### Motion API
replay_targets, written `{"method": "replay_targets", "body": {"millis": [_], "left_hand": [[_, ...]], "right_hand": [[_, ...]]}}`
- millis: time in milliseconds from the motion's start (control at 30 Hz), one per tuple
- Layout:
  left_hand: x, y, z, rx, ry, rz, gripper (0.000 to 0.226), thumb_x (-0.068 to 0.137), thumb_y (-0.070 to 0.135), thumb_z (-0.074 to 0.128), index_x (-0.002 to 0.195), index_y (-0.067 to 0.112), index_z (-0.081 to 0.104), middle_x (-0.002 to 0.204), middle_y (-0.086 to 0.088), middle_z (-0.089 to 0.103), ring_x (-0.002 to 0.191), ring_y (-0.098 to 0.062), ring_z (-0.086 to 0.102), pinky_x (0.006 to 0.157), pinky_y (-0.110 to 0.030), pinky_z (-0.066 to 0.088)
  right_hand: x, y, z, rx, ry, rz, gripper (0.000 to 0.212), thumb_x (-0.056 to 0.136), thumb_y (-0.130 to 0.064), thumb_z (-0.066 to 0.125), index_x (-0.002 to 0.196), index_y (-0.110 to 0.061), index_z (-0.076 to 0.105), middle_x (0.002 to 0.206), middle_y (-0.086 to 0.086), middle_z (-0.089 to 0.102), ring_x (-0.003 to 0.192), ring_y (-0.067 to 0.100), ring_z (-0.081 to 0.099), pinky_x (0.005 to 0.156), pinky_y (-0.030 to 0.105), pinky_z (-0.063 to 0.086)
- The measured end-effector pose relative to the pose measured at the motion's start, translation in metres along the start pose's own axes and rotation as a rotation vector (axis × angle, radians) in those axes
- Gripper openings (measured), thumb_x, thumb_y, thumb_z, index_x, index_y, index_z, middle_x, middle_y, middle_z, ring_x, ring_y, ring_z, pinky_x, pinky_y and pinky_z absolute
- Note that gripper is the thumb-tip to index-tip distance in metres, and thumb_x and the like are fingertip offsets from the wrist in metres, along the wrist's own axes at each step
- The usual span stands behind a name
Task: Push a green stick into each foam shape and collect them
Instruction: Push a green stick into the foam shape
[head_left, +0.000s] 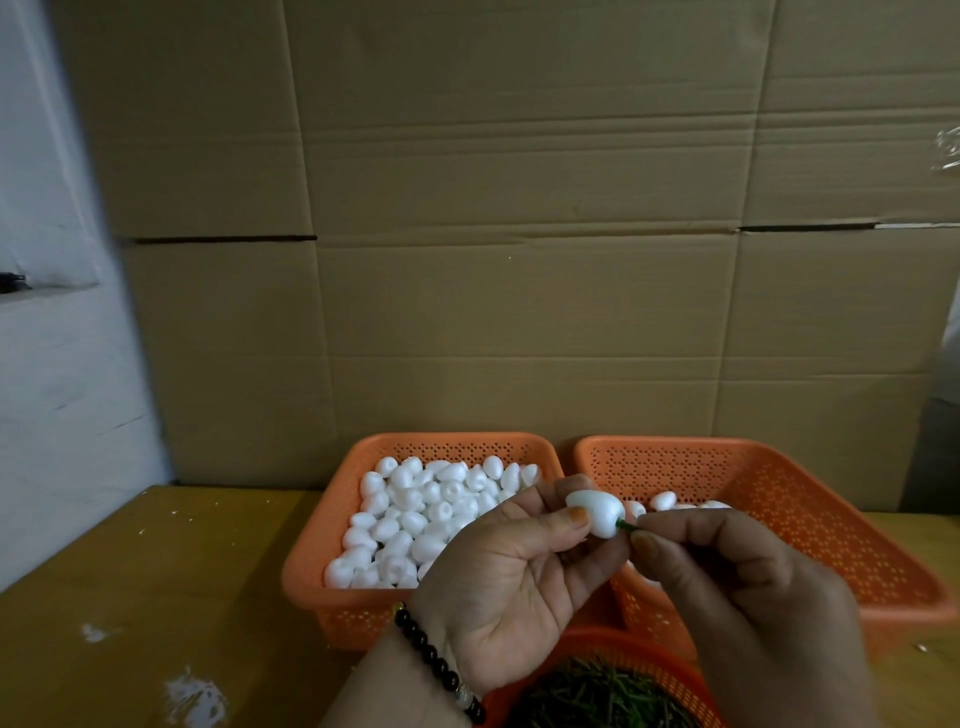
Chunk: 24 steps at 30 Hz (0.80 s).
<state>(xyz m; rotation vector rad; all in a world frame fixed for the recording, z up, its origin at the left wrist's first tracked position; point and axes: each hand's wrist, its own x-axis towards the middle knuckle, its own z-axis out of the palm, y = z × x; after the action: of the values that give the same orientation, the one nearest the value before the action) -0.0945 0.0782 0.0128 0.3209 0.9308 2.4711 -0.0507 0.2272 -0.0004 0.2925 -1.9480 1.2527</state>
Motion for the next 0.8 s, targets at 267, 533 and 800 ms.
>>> {"method": "replay_targets", "body": {"millis": [267,533,800], "left_hand": [[-0.0013,-0.0015,0.0021,0.012,-0.017,0.014,0.032,0.066,-0.009,0.065,0.097,-0.002,0.062,0.092,-0.021,0.068,0.080,-0.026,0.071,0.067,-0.033,0.059],[-0.0032,-0.0025,0.0039,-0.002,-0.028,0.027,0.030,0.071,-0.011,0.063,0.100,-0.004,0.061,0.094,-0.023,0.067,0.081,-0.028,0.071,0.068,-0.034,0.060],[-0.0026,-0.0042,0.0042,-0.013,-0.014,0.041,0.024,0.075,-0.012,0.057,0.098,-0.006,0.064,0.095,-0.024,0.067,0.081,-0.029,0.071,0.067,-0.034,0.060]], "right_hand": [[-0.0010,0.0038,0.0003,0.002,0.001,-0.013,0.017,0.069,-0.034,0.068,0.085,-0.040,0.069,0.072,-0.021,0.069,0.068,0.001,0.067,0.073,0.028,0.050],[-0.0009,0.0061,0.0006,-0.038,0.011,-0.040,0.016,0.075,-0.036,0.078,0.087,-0.041,0.069,0.078,-0.024,0.069,0.071,0.002,0.067,0.072,0.032,0.051],[-0.0010,0.0058,0.0020,-0.037,0.032,-0.023,0.019,0.073,-0.033,0.074,0.088,-0.041,0.068,0.078,-0.024,0.069,0.074,0.002,0.068,0.085,0.050,0.053]]}}
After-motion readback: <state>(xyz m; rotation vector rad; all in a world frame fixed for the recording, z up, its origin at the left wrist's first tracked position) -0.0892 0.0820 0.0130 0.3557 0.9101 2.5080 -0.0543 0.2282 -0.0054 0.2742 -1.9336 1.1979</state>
